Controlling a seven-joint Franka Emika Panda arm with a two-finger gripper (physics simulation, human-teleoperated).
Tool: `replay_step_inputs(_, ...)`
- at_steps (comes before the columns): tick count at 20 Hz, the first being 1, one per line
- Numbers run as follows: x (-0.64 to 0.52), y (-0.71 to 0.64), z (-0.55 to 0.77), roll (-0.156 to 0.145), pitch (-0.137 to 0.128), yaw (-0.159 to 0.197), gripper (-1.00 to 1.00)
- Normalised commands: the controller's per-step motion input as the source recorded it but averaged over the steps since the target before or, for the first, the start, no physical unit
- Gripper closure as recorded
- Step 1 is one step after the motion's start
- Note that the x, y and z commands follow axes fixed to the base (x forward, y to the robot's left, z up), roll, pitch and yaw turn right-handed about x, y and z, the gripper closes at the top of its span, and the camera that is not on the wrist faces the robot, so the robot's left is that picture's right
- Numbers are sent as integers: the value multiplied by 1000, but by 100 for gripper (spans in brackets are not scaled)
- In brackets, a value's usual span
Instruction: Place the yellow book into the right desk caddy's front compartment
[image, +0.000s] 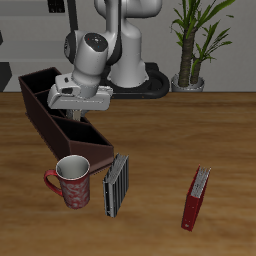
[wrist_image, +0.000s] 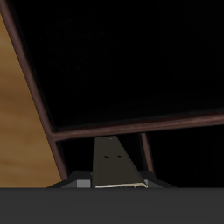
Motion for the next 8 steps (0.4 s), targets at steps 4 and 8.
replay_step_inputs(4,1,-12,44,-28,-1,-36,-100)
replay_step_inputs(8,40,61,26,17,0,1,-100)
